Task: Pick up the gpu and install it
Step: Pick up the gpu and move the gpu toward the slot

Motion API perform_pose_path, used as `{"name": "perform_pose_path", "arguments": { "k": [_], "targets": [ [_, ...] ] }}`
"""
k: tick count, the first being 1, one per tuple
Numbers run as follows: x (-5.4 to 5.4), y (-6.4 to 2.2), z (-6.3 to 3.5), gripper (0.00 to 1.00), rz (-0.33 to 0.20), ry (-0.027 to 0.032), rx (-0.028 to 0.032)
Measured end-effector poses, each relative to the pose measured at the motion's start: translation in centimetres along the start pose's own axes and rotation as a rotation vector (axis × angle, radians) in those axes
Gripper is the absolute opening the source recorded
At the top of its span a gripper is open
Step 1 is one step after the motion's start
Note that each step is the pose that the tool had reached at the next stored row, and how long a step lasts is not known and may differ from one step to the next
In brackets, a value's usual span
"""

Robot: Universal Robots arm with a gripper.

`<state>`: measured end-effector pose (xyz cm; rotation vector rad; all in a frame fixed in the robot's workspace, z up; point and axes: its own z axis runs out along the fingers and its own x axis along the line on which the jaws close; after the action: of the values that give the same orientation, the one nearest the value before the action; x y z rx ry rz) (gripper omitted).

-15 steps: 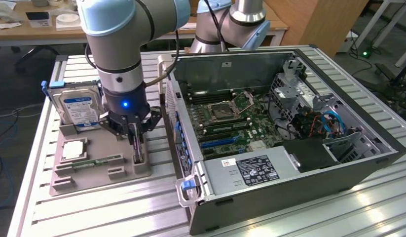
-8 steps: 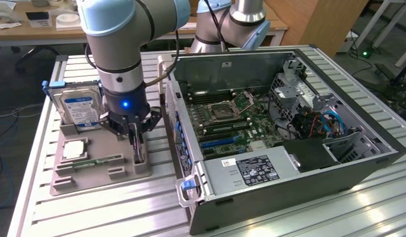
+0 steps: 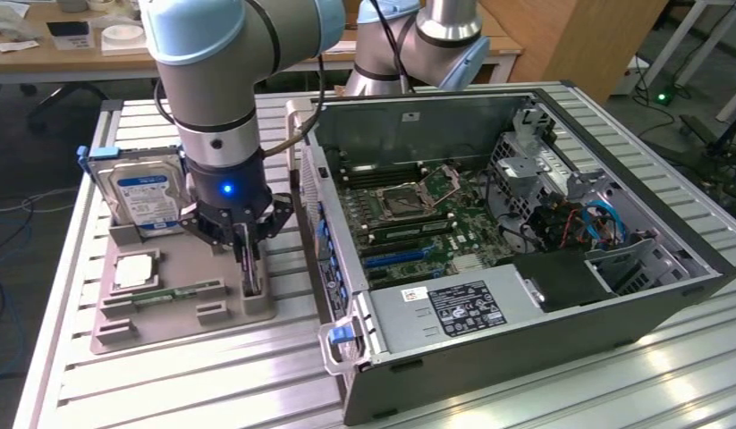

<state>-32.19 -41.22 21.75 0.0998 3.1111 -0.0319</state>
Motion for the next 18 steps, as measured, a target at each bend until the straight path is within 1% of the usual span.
{"name": "perform_pose_path", "arguments": {
  "k": [12, 15, 18],
  "targets": [
    [0.0, 0.0, -0.03, 0.27, 0.0, -0.0001, -0.0001],
    [0.0, 0.0, -0.38, 0.27, 0.0, -0.0001, -0.0012],
    [-0.02, -0.02, -0.99, 0.27, 0.0, 0.0001, -0.0019]
  ]
}}
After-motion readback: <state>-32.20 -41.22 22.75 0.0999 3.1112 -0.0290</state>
